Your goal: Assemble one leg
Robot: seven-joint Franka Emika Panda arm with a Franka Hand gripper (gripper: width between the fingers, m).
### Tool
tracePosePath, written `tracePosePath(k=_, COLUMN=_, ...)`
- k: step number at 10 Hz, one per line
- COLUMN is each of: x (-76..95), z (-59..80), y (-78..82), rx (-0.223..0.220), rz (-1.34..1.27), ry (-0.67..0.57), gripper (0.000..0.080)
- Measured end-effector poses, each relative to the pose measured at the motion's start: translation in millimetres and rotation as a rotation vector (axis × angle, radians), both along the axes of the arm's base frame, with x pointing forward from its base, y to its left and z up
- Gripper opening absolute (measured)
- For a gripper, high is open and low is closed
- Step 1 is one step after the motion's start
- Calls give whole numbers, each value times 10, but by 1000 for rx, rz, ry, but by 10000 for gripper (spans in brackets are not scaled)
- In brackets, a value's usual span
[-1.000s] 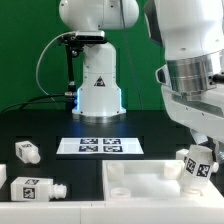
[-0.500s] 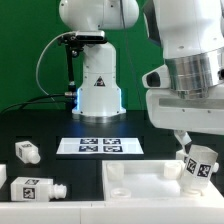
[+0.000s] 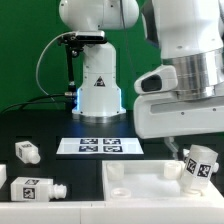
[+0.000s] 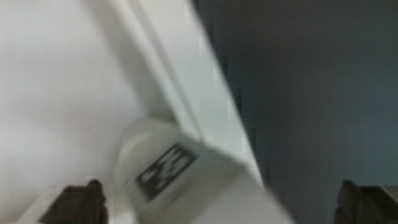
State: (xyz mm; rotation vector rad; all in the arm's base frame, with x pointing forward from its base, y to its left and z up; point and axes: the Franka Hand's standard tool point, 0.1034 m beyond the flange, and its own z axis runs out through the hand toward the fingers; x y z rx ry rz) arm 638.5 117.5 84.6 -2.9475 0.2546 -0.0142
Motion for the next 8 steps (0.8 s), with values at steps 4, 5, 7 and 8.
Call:
tracePosePath(k=4, x=35, z=-10, y=-11, rx=-37, rz=91, ry=-36, gripper=560)
tracePosePath(k=5, x=34, z=-10, y=-3, rx=-32, rz=21, ry=-24, gripper=376)
tracePosePath(k=7, x=36, z=-11, y=-18, rx=-28, rz=-113, ry=-2, gripper=306)
tracePosePath(k=8, x=38, z=-15, y=-26, rx=-21, rz=-198, ry=12, gripper=306)
